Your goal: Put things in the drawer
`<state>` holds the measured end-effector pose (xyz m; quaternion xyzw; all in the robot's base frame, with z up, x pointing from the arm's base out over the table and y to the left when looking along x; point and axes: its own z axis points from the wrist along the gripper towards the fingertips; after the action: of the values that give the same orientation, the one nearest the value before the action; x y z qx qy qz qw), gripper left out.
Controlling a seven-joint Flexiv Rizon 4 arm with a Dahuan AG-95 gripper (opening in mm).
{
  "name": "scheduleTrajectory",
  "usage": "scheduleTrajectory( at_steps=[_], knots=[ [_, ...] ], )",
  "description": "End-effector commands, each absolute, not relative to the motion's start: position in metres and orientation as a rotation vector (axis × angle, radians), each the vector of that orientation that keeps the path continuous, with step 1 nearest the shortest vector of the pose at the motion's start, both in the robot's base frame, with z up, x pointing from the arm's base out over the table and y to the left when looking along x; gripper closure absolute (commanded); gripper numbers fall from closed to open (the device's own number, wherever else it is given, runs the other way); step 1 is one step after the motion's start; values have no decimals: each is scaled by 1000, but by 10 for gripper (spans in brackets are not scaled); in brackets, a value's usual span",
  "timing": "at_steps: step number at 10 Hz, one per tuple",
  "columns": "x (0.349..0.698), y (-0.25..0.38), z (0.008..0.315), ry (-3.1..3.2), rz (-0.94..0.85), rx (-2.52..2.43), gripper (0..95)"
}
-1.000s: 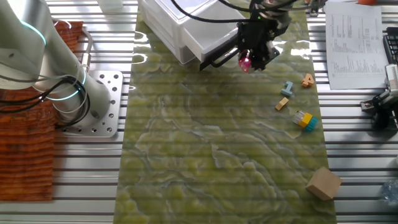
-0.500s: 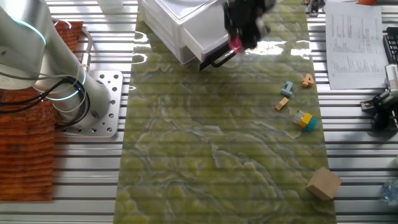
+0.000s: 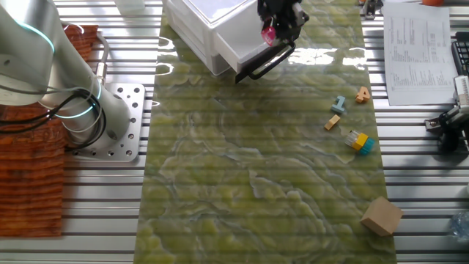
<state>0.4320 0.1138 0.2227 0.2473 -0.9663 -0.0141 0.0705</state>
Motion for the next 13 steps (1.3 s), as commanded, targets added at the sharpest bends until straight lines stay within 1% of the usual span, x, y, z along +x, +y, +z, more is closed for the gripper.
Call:
scheduleTrajectory(
  at_steps=[1, 3, 10, 12, 13],
  knots=[
    [421, 140, 211, -2943, -49, 560, 950],
    [419, 143, 212, -2930, -63, 554, 950],
    [419, 143, 211, -2896, -235, 354, 950],
    [419, 143, 211, -2885, -361, 304, 570],
    [419, 143, 211, -2883, -365, 306, 570]
  ],
)
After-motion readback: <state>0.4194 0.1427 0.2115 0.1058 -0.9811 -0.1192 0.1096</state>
